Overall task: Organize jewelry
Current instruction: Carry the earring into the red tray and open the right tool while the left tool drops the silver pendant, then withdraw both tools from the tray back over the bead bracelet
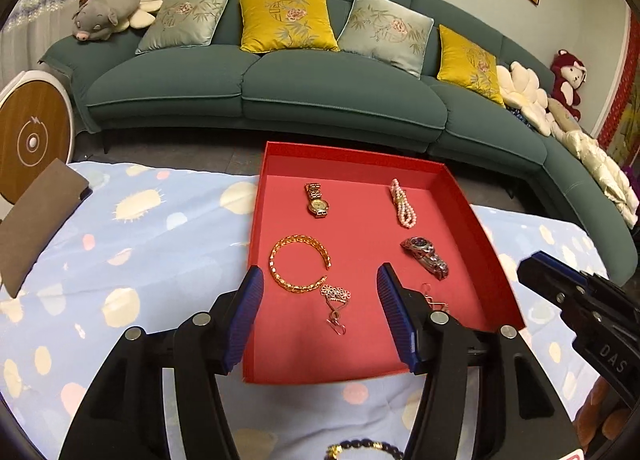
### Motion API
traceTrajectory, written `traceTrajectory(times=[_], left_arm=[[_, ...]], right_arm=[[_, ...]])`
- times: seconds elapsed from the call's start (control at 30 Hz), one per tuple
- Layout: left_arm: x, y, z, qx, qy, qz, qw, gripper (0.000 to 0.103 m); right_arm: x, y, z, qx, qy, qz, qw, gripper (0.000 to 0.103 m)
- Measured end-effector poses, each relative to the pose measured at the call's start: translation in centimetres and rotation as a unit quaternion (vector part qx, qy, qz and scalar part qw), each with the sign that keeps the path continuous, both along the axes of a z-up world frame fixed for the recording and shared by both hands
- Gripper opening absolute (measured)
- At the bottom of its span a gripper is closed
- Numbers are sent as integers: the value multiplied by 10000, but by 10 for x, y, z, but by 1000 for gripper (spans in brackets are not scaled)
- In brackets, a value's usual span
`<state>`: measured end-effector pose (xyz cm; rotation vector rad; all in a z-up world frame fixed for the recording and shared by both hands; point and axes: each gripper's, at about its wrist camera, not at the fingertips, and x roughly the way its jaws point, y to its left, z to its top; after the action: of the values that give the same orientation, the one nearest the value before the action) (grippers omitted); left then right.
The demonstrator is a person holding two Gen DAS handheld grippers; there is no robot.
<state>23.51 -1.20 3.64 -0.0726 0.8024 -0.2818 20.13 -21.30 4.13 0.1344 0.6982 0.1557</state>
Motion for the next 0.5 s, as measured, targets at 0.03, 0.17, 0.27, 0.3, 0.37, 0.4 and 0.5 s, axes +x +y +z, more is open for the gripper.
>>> traceTrajectory(times=[0.03,0.17,0.27,0.3,0.37,0.4,0.5], left_arm=[[-5,3,5,-8,-32,8,10000,57],[-34,11,22,2,-131,-35,9999,57],[-61,17,25,-43,-105,-55,9999,57],[-71,19,24,-7,-104,-54,9999,57],[-88,22,20,128,-80,-42,9999,57],[-96,23,17,181,-65,-40,9998,57],[-116,27,10,184,86,-77,9998,57]], right_arm=[[-10,1,5,-57,-39,29,10000,23],[-54,3,19,-197,-152,133,9996,23],[-85,4,18,-124,-87,170,9997,23],[-94,4,15,-79,-32,181,9998,23],[-111,4,7,-8,89,181,9998,23],[-118,6,4,16,147,177,9997,23],[-138,11,-10,40,301,234,9993,23]])
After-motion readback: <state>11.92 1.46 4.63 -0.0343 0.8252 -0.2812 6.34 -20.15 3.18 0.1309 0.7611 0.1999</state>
